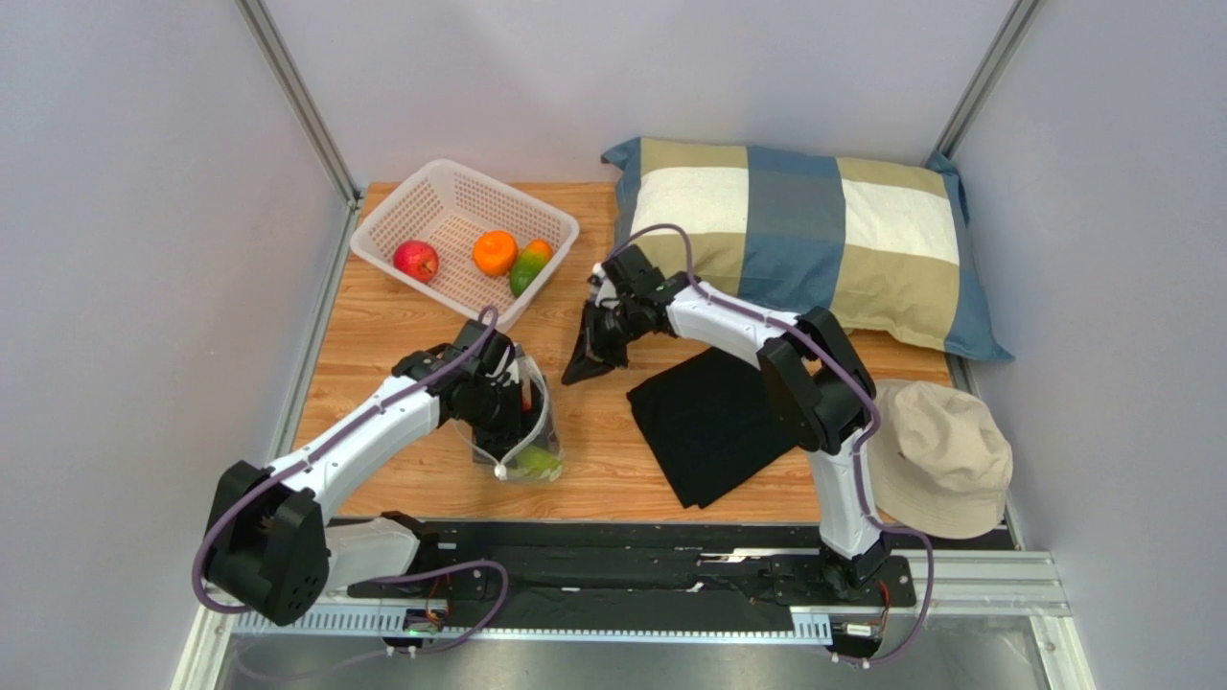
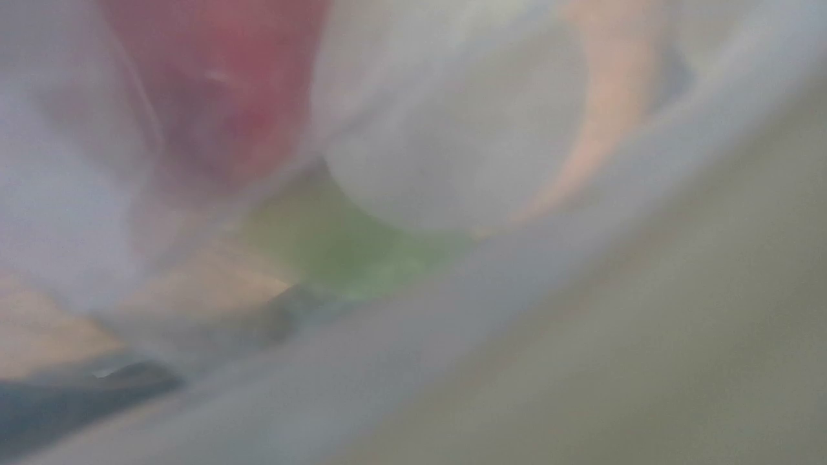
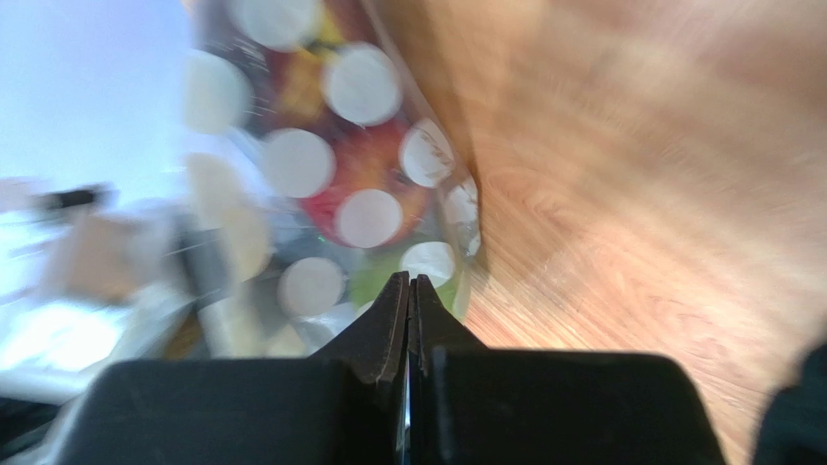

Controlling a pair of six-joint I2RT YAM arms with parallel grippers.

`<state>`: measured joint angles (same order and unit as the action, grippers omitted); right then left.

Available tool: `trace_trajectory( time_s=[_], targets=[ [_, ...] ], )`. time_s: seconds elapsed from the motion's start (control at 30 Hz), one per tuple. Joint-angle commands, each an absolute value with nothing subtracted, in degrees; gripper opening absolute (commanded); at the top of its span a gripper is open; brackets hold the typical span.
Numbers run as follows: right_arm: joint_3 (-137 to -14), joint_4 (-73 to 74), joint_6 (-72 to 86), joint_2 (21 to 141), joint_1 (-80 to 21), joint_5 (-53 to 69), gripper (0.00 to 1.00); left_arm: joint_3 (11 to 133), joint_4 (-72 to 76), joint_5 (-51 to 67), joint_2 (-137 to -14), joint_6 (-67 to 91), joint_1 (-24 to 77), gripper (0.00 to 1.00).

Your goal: Open the zip-top bag and remove the fake food

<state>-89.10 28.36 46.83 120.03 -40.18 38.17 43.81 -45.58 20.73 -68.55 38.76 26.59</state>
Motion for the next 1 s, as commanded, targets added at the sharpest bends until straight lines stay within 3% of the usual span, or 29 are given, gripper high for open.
trace_trajectory(
  time_s=[0.0,0.07,0.13,0.37,0.57,0.63,0.7,0.83,0.9,0.93,0.97],
  targets=[
    [-89.3,34.1,41.9,118.2,-38.3,40.2,0.0,46.3,-48.5,12.7,-70.5,39.6,26.7,0.82],
    [-84.8,34.1,41.2,116.1,-38.7,40.5,0.0,46.7,-48.3,10.2,-69.0,39.4,26.7,0.72],
    [-81.9,32.0,41.7,114.8,-39.5,41.3,0.0,46.2,-47.2,9.1,-65.8,39.7,26.7,0.7],
    [-77.8,30.1,42.1,110.7,-41.1,39.6,0.0,42.5,-39.8,10.4,-67.8,41.5,26.7,0.77],
    [-80.4,35.0,39.6,107.6,-40.0,37.7,0.0,41.2,-37.5,9.6,-73.0,39.9,26.8,0.75],
    [-83.6,38.4,37.6,106.5,-39.2,36.1,0.09,40.8,-37.0,9.8,-74.5,39.8,26.8,0.73],
    [-86.6,43.2,35.5,106.0,-38.8,34.9,0.26,40.3,-36.0,9.9,-75.8,39.8,26.8,0.72],
    [-94.0,46.8,35.3,105.1,-39.3,35.7,0.48,39.9,-33.6,10.1,-76.6,38.7,26.8,0.52],
    [-96.2,45.4,36.6,104.9,-39.7,37.0,0.56,39.6,-31.9,10.5,-77.1,37.8,26.8,0.49],
    [-96.6,44.4,38.4,104.9,-39.9,39.2,0.57,39.5,-31.6,10.4,-77.3,37.5,26.8,0.29],
    [-97.1,41.8,39.0,104.9,-40.0,40.2,0.6,39.5,-31.6,10.3,-78.0,37.2,26.8,0.19]
  ],
)
